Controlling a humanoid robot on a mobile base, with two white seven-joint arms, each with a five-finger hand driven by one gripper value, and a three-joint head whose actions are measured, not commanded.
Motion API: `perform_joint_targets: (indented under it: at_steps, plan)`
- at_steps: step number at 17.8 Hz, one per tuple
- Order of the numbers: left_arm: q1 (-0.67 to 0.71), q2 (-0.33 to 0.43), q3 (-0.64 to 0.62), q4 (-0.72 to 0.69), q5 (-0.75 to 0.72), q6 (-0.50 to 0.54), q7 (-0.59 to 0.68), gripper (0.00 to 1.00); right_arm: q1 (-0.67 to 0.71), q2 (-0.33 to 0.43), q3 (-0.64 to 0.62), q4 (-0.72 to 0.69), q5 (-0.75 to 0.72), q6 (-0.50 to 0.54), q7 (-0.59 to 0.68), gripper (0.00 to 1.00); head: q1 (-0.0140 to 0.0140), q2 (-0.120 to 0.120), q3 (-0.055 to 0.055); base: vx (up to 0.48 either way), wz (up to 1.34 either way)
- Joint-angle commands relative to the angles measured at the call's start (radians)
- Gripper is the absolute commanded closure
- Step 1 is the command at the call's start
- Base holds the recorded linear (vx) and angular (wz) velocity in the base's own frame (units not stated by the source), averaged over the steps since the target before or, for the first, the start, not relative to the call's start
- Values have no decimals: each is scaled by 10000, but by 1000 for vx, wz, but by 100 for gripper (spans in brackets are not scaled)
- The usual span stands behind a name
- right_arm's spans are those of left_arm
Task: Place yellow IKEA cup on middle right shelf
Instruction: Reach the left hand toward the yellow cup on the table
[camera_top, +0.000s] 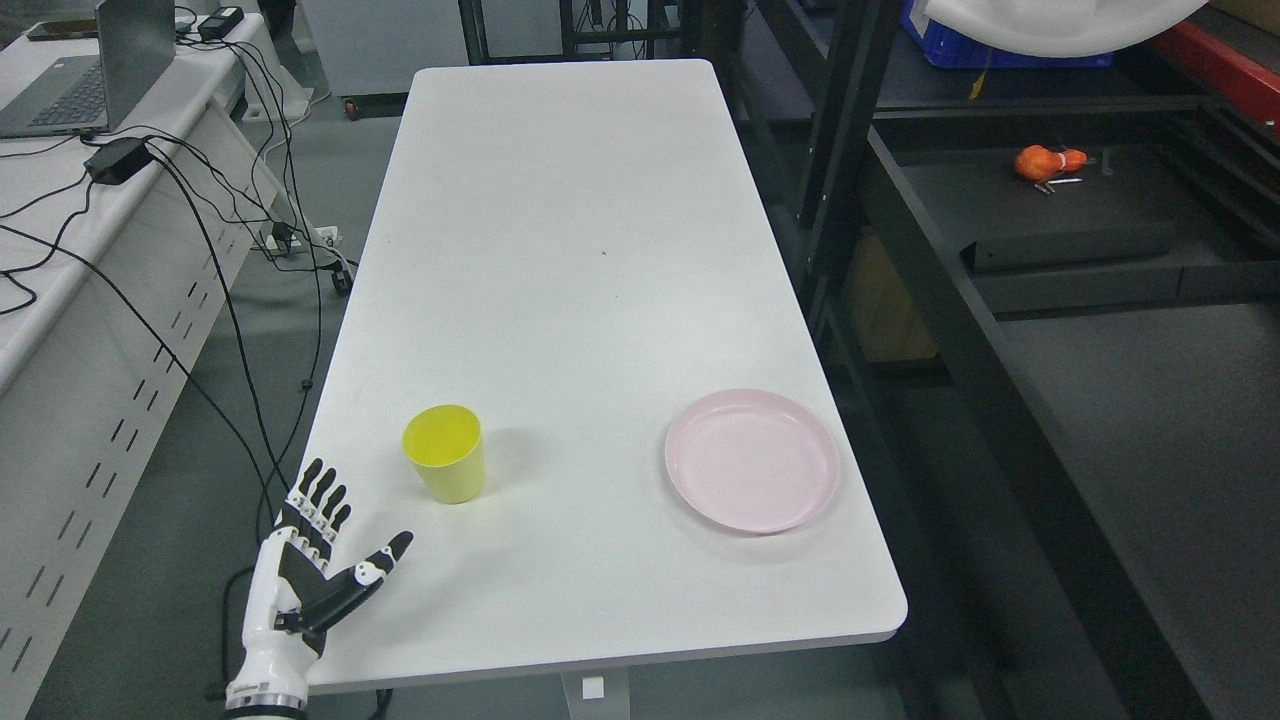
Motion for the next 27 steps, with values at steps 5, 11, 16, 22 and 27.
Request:
perform_joint_targets:
  at_steps: [5,11,16,22,27]
  plan:
    - [51,227,22,32,0,-11,-14,1,138,-175,169,1,-245,7,-8,1,0,0,0,26,-16]
    - [-515,119,-254,766,-76,-286,-75,1,138,-175,169,1,-245,7,-8,1,0,0,0,0,0]
    - [-1253,211,-269,1658,-537,-303,-106,1,138,-175,169,1,-245,7,-8,1,0,0,0,0,0]
    - [-2095,135,-1097,2378,-1242,-303,-121,1,138,-175,169,1,-245,7,-8,1,0,0,0,0,0]
    - [-2618,119,-1527,2808,-1258,-257,-121,1,138,-175,169,1,-245,7,-8,1,0,0,0,0,0]
